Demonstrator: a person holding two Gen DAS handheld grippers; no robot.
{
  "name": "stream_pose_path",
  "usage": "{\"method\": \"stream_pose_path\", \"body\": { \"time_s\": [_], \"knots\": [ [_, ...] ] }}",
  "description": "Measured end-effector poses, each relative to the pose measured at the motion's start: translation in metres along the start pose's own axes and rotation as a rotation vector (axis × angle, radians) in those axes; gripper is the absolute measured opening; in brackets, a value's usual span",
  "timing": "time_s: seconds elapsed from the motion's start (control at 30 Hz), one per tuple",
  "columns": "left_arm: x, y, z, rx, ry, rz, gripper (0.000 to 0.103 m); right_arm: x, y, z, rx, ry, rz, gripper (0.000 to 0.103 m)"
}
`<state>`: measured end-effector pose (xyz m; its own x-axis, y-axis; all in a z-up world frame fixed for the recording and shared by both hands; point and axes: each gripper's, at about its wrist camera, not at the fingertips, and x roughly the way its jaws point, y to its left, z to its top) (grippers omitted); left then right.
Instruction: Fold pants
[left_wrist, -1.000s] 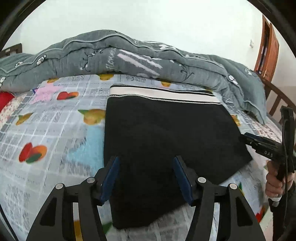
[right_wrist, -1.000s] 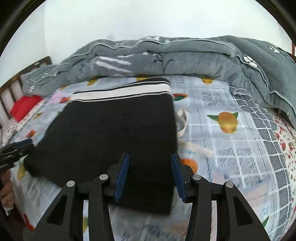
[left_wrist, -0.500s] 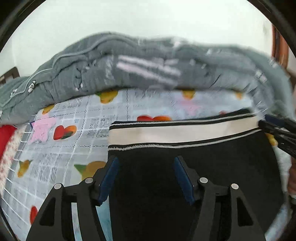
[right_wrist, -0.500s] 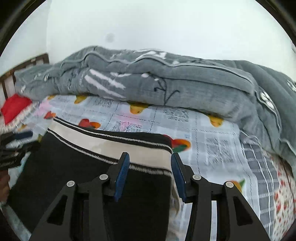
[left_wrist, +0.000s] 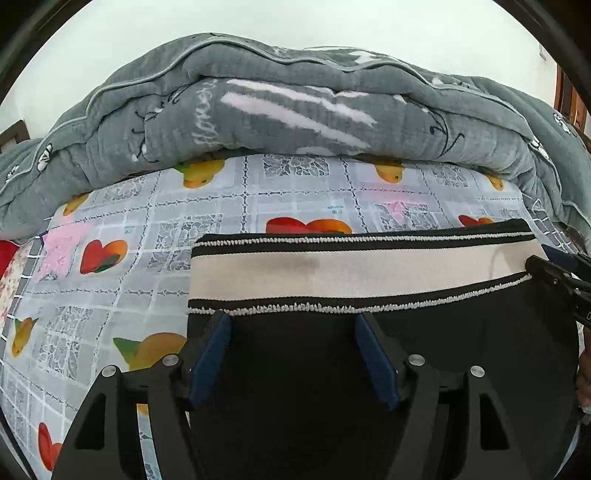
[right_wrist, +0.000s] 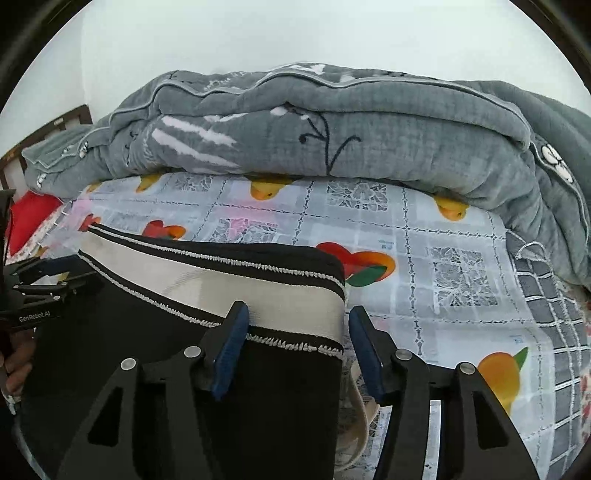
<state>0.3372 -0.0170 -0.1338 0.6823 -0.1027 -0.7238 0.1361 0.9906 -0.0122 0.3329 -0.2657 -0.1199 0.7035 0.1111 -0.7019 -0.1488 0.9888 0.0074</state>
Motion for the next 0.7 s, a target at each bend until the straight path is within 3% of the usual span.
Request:
{"method": "stream_pose_path", "body": {
  "time_s": [0.13,0.37,0.47,0.57,0.7],
  "knots": [
    [0.007,0.007,0.003,-0.031,0.01,-0.022,0.071,0.006,-0.004,0.008,0.028,0.038,0.017,0.057],
    [0.017,0.002,0.022,0.026,0.012,-0.03,0.072,0.013,-0.008,0.014,0.042,0.051,0.0,0.061],
    [0.004,0.003,0.028,0.013,-0.05,-0.055,0.071,0.006,-0.009,0.021,0.069,0.065,-0.009,0.057],
    [0.013,-0.007,0.022,0.05,0.019,-0.046,0.072,-0.01,0.014,0.019,-0.015,0.002,-0.05,0.056],
    [-0.001,-0.018,0.005,0.119,0.041,0.009,0.071,-0.008,0.04,-0.003,-0.133,0.016,-0.174,0.057]
  ]
}}
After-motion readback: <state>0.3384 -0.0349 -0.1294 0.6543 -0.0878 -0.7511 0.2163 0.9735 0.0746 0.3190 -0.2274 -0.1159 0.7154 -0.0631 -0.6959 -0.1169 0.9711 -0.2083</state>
